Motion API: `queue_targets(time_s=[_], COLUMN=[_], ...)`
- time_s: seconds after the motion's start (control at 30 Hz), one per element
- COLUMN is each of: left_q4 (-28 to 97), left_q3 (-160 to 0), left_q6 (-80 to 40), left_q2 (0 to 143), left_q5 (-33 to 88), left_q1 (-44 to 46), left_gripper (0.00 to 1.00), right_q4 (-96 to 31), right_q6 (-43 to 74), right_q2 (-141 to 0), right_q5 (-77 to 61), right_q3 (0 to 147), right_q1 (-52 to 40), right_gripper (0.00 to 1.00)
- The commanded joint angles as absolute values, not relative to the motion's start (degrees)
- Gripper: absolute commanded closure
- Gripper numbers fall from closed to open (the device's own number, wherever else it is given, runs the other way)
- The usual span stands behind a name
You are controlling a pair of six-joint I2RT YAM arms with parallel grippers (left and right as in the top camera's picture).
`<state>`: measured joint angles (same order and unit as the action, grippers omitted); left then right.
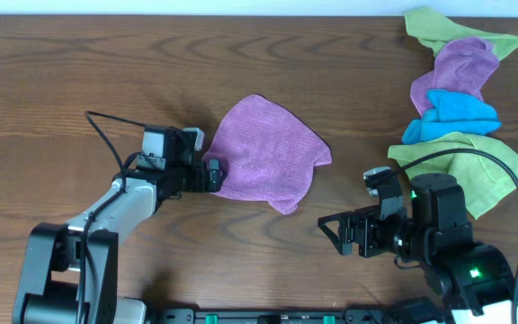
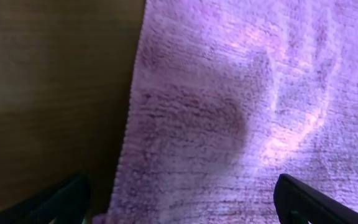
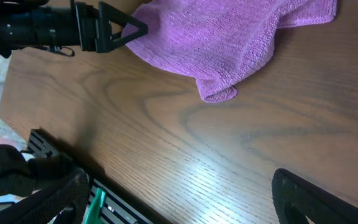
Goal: Fold the cloth
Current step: 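Reach the left gripper to the purple cloth's left edge and grasp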
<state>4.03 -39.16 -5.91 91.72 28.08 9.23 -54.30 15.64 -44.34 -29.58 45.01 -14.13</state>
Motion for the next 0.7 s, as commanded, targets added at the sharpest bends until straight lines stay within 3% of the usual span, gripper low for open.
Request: queue_targets(time_s=[0.0,0.2,0.63,0.67], left_q4=[6.0,11.6,11.9,11.8], left_q3=[-40.4,-40.4,-42.8,-43.4], left_q6=[-5.2,-6.7,-12.5,-13.2], left_q2=[92.3,92.2,91.3,91.2], left_q5=[33.9,42.7,68.9,70.3], left_q1=[9.5,9.5,9.5,9.5], left_gripper=[0.05,0.04,0.00,0.06], right_q4=[-54.2,-52.8,-52.7,-52.7], right_q6=[14.5,14.5,14.5,14.5], right_q2=[-44.0,-44.0,-44.0,-44.0], right_q5=[-29.8,-29.8,-28.5,-28.5], right_q3=[45.0,45.0,45.0,45.0], right_q1=[-14.0,-14.0,-14.0,-14.0], right_gripper=[0.06,0.06,0.05,0.05])
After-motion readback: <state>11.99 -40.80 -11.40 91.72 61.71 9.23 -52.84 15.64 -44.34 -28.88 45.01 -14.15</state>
